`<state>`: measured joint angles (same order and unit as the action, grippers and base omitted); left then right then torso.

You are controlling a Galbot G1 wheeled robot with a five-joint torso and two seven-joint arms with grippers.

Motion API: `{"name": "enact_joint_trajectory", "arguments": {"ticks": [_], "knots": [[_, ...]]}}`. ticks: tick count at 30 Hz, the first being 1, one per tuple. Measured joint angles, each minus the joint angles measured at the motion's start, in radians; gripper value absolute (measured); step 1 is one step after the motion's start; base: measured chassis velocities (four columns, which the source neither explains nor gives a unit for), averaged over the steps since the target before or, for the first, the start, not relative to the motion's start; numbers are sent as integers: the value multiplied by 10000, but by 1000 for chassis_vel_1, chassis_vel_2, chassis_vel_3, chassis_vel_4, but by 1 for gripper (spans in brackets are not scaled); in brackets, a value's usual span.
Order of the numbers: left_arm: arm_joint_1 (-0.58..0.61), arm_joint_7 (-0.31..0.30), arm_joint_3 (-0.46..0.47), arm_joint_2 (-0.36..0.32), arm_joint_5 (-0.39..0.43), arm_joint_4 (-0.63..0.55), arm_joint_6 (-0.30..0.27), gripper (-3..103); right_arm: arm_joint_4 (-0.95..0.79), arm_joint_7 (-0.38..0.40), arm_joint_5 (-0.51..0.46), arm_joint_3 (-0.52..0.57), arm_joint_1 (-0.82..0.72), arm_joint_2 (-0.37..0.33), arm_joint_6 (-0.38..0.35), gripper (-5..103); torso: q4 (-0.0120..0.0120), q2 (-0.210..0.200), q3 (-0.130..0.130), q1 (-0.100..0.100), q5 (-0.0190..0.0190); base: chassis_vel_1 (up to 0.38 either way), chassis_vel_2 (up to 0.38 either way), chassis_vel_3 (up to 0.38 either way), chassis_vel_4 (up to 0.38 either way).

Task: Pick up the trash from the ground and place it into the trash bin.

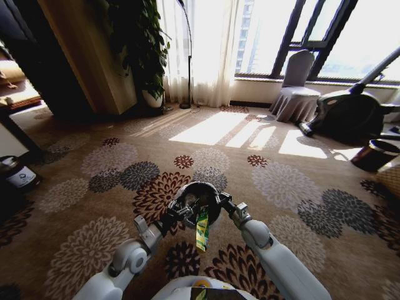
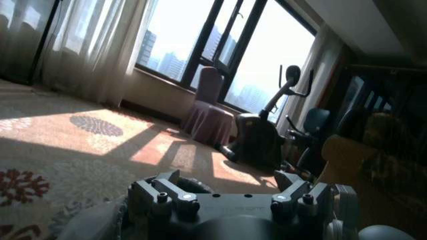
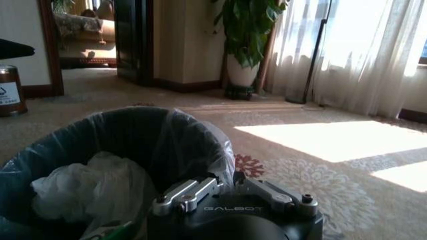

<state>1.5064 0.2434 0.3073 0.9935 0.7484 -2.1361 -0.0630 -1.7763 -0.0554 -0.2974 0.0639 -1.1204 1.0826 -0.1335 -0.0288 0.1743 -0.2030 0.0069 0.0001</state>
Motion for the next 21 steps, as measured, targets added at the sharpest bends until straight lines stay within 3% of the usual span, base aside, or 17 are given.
{"name": "enact_joint_trajectory", "arguments": {"ticks": [2, 7, 10, 11, 14, 15, 16, 19, 21], "knots": [[159, 233, 69, -56, -360, -124, 138, 98, -82, -123, 0, 0, -70, -136, -64, 4, 0, 0, 0, 0, 0, 0, 0, 0, 0], [418, 461, 279, -90, -572, -394, 240, 100, -372, -200, -135, 85, -223, -428, -184, 4, 0, 0, 0, 0, -1, 0, 0, 0, 0], [263, 502, 312, -564, -1644, -115, 244, 100, -463, -304, -156, 126, -321, -777, -185, 4, -1, 0, 0, -1, -1, 0, 0, 0, 0], [263, 502, 312, -564, -1644, -115, 244, 100, -463, -304, -156, 126, -321, -777, -185, 4, -1, 0, 0, -1, -1, 0, 0, 0, 0], [-283, 1073, 411, -1217, -3066, 325, 405, 100, -567, -448, -35, 72, -395, -941, -165, 4, 1, 0, 0, 0, -4, 0, 0, 0, 0], [-560, 1618, 553, -1638, -3839, 470, 647, 100, -557, -560, 4, 17, -435, -1033, -142, 4, 0, 0, 0, 0, -2, 0, 0, 0, 0], [-560, 1618, 553, -1638, -3839, 470, 647, 100, -557, -560, 4, 17, -435, -1033, -142, 4, 0, 0, 0, 0, -2, 0, 0, 0, 0], [-1124, 2629, 719, -2648, -4545, 478, 969, 100, -434, -730, 41, -111, -429, -1190, -130, 4, 2, 0, 0, 0, -3, 0, 0, 0, 0], [-1278, 2904, 719, -2926, -4500, 440, 993, 100, -407, -730, -27, -178, -374, -1194, -130, 4, 4, 0, -1, 0, -5, 0, 0, 0, 0]]}}
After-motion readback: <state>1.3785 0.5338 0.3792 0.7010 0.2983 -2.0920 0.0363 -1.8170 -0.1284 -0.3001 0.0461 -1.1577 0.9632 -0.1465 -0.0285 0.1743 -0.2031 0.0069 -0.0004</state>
